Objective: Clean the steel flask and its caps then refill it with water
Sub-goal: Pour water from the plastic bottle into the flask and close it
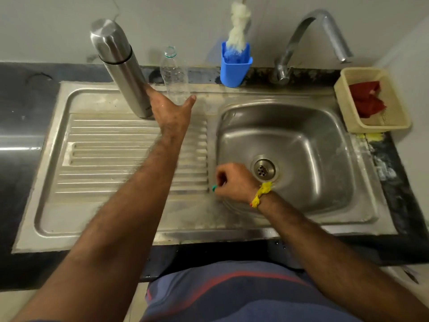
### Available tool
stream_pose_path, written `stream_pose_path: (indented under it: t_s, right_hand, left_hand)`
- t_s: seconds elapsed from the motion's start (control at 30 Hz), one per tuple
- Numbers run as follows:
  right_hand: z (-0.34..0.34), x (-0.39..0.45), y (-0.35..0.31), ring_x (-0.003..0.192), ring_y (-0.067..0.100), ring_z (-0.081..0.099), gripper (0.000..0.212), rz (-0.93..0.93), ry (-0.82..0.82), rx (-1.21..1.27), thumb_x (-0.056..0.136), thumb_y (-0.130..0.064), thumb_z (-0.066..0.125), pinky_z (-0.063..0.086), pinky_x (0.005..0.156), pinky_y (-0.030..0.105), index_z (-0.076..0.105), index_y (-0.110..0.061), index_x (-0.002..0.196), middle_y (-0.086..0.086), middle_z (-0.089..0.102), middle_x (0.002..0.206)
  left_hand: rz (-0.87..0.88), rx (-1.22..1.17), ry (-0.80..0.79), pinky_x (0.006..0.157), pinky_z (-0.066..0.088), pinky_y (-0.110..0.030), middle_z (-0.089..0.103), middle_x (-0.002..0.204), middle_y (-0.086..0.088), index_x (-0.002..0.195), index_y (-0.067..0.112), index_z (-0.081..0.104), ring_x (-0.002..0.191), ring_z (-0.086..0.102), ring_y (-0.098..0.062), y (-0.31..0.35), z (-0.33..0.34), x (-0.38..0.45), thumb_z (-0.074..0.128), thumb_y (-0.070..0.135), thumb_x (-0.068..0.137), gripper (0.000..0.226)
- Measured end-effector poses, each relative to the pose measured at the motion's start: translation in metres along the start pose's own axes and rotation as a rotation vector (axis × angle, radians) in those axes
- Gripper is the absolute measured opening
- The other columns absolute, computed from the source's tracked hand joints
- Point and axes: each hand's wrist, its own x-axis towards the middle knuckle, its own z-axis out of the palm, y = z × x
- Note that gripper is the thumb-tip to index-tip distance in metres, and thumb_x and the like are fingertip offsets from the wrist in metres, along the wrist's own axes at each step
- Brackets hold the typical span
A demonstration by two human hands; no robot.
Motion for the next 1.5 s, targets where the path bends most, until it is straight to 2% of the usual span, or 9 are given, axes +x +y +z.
stream_pose_path:
  t_s: [0.17, 0.3, 0.5, 0.6, 0.7, 1.0, 1.1, 1.33, 1.5]
  right_hand:
    - [-0.053, 0.042, -0.006, 0.053, 0.021, 0.07, 0.029, 0.12, 0.274, 0.661, 0.084, 0.015, 0.058, 0.059, 0.051, 0.031, 0.065, -0.013, 0.088, 0.016, 0.067, 0.072]
    - [-0.091, 0.07, -0.014, 0.076, 0.024, 0.073, 0.017, 0.101, 0.411, 0.983, 0.086, 0.013, 0.064, 0.062, 0.07, 0.028, 0.07, -0.002, 0.091, 0.016, 0.071, 0.088]
    - [-0.118, 0.064, -0.029, 0.091, 0.031, 0.073, 0.013, -0.114, 0.552, 1.208, 0.085, 0.001, 0.074, 0.06, 0.083, 0.037, 0.069, 0.002, 0.096, 0.025, 0.071, 0.097]
    - [-0.119, 0.049, -0.041, 0.087, 0.026, 0.073, 0.018, -0.288, 0.792, 1.143, 0.082, -0.001, 0.077, 0.06, 0.084, 0.04, 0.069, 0.006, 0.096, 0.02, 0.073, 0.094]
    - [-0.119, 0.029, -0.049, 0.087, 0.015, 0.071, 0.017, -0.418, 0.892, 0.957, 0.082, 0.0, 0.077, 0.058, 0.083, 0.03, 0.071, 0.005, 0.097, 0.014, 0.074, 0.093]
    - [-0.112, -0.029, -0.046, 0.089, 0.026, 0.069, 0.017, -0.509, 0.62, 1.041, 0.084, 0.001, 0.073, 0.057, 0.086, 0.036, 0.073, 0.004, 0.101, 0.023, 0.074, 0.099]
    - [-0.117, -0.044, -0.042, 0.101, 0.037, 0.069, 0.018, -0.563, 0.556, 0.987, 0.088, 0.001, 0.068, 0.055, 0.095, 0.044, 0.071, 0.002, 0.106, 0.023, 0.073, 0.106]
    - [-0.13, -0.055, -0.041, 0.071, 0.018, 0.073, 0.019, -0.406, 0.817, 0.581, 0.076, -0.021, 0.085, 0.06, 0.069, 0.03, 0.077, -0.005, 0.084, 0.003, 0.075, 0.077]
    - [-0.125, -0.065, -0.037, 0.074, 0.011, 0.072, 0.013, -0.382, 0.725, 0.431, 0.084, -0.015, 0.078, 0.06, 0.075, 0.032, 0.074, -0.003, 0.088, 0.002, 0.075, 0.081]
  left_hand:
    - [0.028, -0.038, 0.084, 0.116, 0.035, -0.029, 0.048, 0.153, -0.012, 0.155, 0.011, 0.029, 0.14, 0.046, -0.025, 0.015, 0.027, 0.016, 0.092, 0.037, 0.07, 0.109]
    - [0.139, -0.042, 0.141, 0.107, 0.047, -0.031, 0.066, 0.13, -0.002, 0.135, 0.011, 0.052, 0.12, 0.062, -0.017, 0.017, 0.033, 0.022, 0.088, 0.031, 0.075, 0.072]
    - [0.379, -0.027, -0.086, 0.091, 0.052, -0.024, 0.063, 0.122, -0.003, 0.135, 0.01, 0.053, 0.105, 0.061, -0.014, 0.014, 0.014, -0.028, 0.084, 0.027, 0.072, 0.072]
    - [0.407, -0.118, -0.219, 0.086, 0.058, -0.035, 0.067, 0.114, 0.002, 0.126, 0.014, 0.057, 0.098, 0.065, -0.012, 0.008, 0.001, -0.064, 0.082, 0.022, 0.069, 0.062]
    - [0.414, -0.178, -0.326, 0.082, 0.056, -0.022, 0.067, 0.107, 0.012, 0.121, 0.016, 0.056, 0.092, 0.064, 0.002, 0.01, -0.011, -0.096, 0.08, 0.012, 0.071, 0.056]
    - [0.345, -0.311, -0.674, 0.075, 0.057, -0.052, 0.068, 0.093, -0.005, 0.115, 0.011, 0.059, 0.081, 0.063, -0.019, 0.022, -0.045, -0.142, 0.072, 0.006, 0.071, 0.046]
    - [0.275, -0.39, -0.799, 0.072, 0.058, -0.035, 0.066, 0.09, -0.003, 0.116, 0.008, 0.06, 0.081, 0.062, -0.016, 0.031, -0.058, -0.151, 0.071, 0.018, 0.065, 0.053]
    - [0.486, 0.024, -0.49, 0.071, 0.056, -0.032, 0.071, 0.093, 0.01, 0.117, 0.019, 0.056, 0.078, 0.068, -0.01, 0.039, -0.057, -0.165, 0.072, 0.037, 0.062, 0.06]
    - [0.558, 0.189, -0.39, 0.074, 0.056, -0.037, 0.068, 0.102, 0.01, 0.125, 0.023, 0.052, 0.084, 0.065, -0.015, 0.032, -0.059, -0.166, 0.062, 0.055, 0.057, 0.076]
